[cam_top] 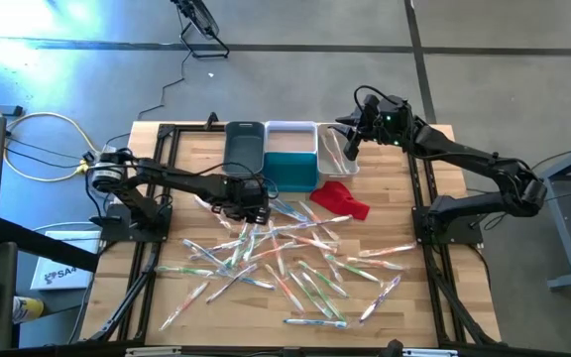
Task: Pick & Place Toothbrushes
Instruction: Put the green toothbrush into the transparent bin
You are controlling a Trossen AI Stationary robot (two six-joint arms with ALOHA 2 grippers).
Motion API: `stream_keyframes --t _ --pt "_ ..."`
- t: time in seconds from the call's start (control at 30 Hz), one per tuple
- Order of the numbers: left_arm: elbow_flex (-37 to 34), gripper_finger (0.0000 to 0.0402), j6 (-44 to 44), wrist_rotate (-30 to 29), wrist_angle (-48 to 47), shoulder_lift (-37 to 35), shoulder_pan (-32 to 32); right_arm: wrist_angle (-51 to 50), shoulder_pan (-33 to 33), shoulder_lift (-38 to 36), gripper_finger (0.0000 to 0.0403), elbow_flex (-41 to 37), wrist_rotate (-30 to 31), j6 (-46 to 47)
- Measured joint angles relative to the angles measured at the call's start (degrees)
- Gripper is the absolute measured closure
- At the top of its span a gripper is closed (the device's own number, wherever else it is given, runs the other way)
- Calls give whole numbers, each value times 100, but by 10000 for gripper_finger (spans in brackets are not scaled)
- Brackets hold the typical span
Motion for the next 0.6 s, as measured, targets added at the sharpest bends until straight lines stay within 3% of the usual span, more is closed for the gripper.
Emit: stream_keyframes --t 0.6 --pt "12 279 22 396 369 419 -2 -122 0 0 312 0 0 -2"
